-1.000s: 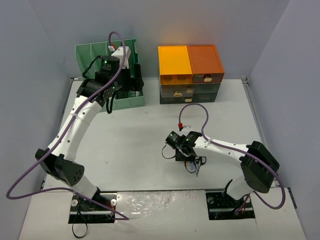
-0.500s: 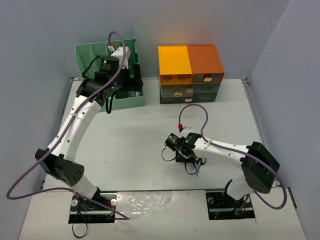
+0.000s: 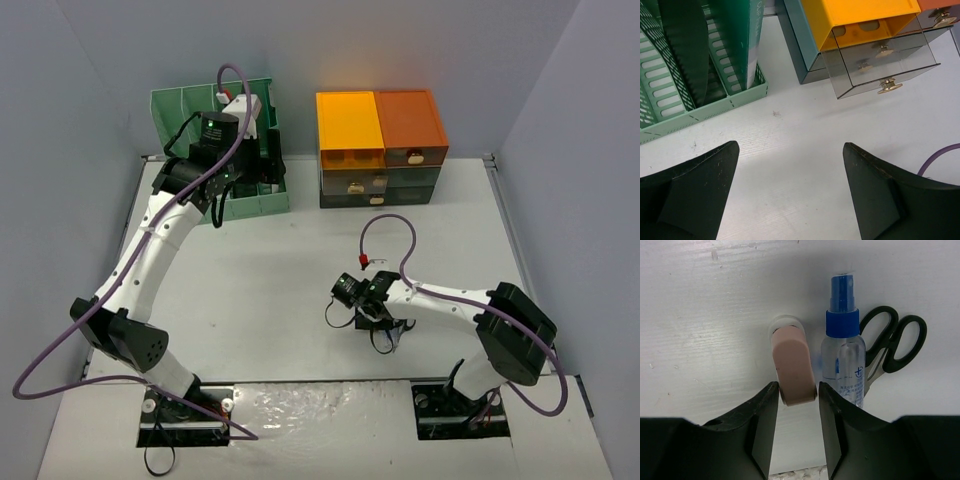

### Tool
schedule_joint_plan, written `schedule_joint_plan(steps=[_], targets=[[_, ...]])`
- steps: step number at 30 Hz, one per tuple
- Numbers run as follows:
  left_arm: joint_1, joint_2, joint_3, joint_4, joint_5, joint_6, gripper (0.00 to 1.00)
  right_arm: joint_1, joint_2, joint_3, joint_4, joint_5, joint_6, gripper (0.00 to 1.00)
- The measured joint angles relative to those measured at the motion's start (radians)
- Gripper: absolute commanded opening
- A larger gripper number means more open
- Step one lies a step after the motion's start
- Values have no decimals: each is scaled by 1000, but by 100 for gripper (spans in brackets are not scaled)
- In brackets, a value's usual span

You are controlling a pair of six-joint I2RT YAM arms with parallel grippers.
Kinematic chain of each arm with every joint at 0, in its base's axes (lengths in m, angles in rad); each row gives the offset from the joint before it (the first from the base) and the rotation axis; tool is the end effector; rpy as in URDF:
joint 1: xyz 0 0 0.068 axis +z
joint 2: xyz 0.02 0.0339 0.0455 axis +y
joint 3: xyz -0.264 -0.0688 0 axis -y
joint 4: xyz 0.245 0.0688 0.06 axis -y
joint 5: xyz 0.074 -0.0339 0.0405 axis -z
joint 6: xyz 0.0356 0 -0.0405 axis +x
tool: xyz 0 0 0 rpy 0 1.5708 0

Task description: Organize the desk

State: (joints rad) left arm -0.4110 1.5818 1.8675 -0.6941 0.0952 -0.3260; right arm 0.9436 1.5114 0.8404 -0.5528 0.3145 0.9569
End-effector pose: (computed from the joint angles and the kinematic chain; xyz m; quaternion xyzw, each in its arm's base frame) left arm 0.3117 -0.1395 0.4606 0.0616 0.8330 -0.2346 0.4973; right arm 0.1675 0.2123 0.1703 0.0335 0.9726 0.0490 0.2246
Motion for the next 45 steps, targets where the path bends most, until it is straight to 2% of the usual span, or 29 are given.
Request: schedule_joint_plan(steps=[4, 10, 13, 22, 25, 32, 38, 45], targets=[[0, 0, 0, -2, 0, 0, 82, 6, 10, -4, 9, 8, -3, 0], [0, -12, -17, -7, -10, 2, 82, 31, 19, 8, 4, 23, -4, 0], [1, -28, -38, -9, -17, 5, 82, 51, 19, 65, -15, 10, -11, 0], [14, -50, -63, -13, -23, 9, 83, 46, 3, 762, -97, 56, -112, 0], [17, -52, -69, -12, -23, 8, 83, -22, -7, 884, -108, 80, -152, 0], [20, -66, -101, -6, -23, 7, 82, -244, 33, 949, -104, 117, -235, 0], [20, -74, -128, 3, -22, 1, 82, -325, 156, 974, -14, 86, -286, 0], [20, -84, -148, 3, -22, -1, 82, -438, 271, 1000, 149, -46, -257, 0]])
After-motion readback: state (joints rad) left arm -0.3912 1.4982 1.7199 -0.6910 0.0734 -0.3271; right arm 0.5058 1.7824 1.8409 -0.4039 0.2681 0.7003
